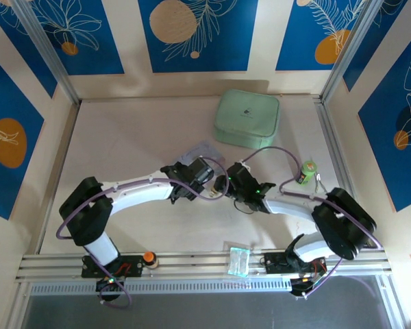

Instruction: Unlock the padlock with the key

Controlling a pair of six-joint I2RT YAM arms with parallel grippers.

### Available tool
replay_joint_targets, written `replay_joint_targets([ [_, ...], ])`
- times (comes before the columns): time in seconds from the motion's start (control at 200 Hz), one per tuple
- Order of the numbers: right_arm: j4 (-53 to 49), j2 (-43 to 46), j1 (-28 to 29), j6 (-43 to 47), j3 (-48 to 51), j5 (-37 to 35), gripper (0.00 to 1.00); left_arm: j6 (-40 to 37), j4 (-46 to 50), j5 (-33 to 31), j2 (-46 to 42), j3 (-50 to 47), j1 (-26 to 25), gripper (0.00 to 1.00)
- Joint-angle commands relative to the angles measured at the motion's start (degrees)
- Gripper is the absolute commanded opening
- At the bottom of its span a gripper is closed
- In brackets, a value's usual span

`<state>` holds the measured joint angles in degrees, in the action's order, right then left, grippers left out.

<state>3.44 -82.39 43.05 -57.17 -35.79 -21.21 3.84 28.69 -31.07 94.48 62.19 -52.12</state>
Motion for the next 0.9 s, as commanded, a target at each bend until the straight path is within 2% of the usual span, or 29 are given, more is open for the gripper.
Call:
replay_joint_targets([
  [0.0, -4.2, -4.8, 0.7, 4.0, -4.3, -1.0, 0.56, 4.2, -1.5, -2.9, 0.5, 0.7, 2.4, 0.85],
  [0.19, -12.2, -9.0, 3.1, 5.6, -9.4, -8.0, 0.54, 4.5, -2.8, -3.3, -0.4, -0.1, 4.3, 0.86],
  [0.375, -13.7, -13.1, 4.5, 8.6, -13.3, -9.2, 0.50, 5.4, -3.8, -1.3, -1.8, -1.3, 4.3, 0.88],
  [0.52, -20.1, -17.5, 6.0, 9.9, -17.9, -10.9, 0.45, 5.2, -4.0, -1.3, -1.9, -2.0, 4.5, 0.89],
  [0.735, -28.1, -18.2, 6.1, 12.0, -18.7, -8.9, 0.33, 5.3, -5.0, 0.0, -2.4, -2.3, 6.0, 0.89],
  [0.895, -29.3, -15.3, 5.3, 12.7, -15.5, -5.5, 0.31, 5.5, -5.3, 0.2, -2.6, -2.0, 7.7, 0.91],
])
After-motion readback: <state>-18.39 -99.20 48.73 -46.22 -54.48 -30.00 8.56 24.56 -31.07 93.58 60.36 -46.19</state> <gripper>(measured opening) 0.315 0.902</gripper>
